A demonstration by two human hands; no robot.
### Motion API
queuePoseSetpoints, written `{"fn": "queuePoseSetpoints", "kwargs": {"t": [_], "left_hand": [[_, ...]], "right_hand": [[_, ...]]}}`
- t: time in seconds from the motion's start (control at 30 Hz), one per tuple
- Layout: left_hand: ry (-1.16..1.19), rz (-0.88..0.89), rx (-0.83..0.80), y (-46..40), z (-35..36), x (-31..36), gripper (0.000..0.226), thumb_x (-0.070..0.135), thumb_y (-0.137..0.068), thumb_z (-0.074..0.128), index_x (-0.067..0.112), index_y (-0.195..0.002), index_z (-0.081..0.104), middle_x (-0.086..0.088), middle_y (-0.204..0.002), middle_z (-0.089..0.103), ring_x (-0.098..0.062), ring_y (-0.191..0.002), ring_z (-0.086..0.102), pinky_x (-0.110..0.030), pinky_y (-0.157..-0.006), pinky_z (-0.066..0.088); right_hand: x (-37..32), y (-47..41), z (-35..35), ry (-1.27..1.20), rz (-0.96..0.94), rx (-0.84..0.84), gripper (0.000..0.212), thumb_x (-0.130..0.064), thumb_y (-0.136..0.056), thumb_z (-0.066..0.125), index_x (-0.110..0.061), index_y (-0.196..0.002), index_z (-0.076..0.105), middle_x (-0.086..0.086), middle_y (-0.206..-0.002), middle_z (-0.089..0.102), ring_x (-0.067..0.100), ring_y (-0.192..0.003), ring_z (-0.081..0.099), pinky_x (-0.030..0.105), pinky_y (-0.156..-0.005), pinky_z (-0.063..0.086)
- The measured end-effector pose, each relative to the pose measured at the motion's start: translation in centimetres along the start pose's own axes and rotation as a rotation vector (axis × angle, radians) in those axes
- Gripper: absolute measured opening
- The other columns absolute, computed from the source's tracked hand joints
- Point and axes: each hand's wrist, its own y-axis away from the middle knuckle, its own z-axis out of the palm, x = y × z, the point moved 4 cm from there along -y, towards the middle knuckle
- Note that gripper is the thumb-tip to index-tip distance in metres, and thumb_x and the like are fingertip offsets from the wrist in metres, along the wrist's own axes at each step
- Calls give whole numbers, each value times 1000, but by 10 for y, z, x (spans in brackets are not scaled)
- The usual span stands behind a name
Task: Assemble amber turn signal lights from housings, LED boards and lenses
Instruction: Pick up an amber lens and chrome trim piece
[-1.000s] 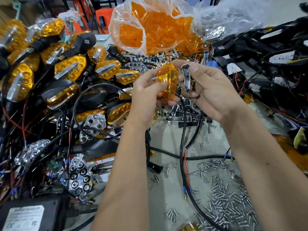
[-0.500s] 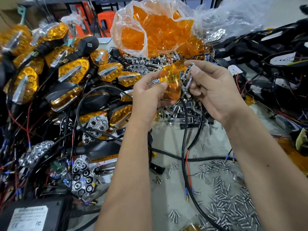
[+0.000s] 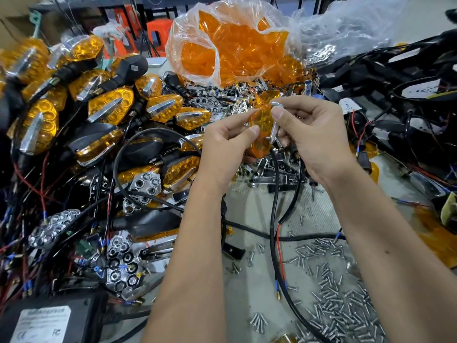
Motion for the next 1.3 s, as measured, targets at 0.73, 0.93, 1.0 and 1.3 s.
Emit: {"fn": "queuePoseSetpoints", "kwargs": {"t": [0.73,0.93,1.0,1.3], "left_hand": [[-268,84,97,-6,0,-2,26,8,-93,70,28,-109,77,-10,-84,75,-26,-79,72,-49,-78,63],[-332,51,85,-5,0,-5,20,10,-93,67,21,-106,79,-4,-88,77,-17,-86,73,-51,-85,61],[-295,43,91,-5,-1,-4,19,9,-95,67,21,-106,78,-5,-92,79,-17,-85,75,-44,-79,63],[-83,-14,52,-2,3,-2,29,2,-97,63,27,-90,75,9,-73,76,-2,-62,68,-16,-54,49]], "right_hand": [[8,3,7,121,135,21,17,-12,-96,73,0,-104,65,8,-79,63,10,-57,64,24,-55,56],[3,5,10,187,77,-38,18,-11,-95,75,-1,-102,61,8,-76,62,16,-58,65,27,-54,57],[4,4,9,138,108,-4,17,-12,-95,75,-1,-101,62,6,-75,63,13,-58,64,25,-55,56],[-5,5,8,101,51,-45,16,-9,-94,75,-2,-100,62,5,-76,61,14,-57,62,24,-50,52]]}}
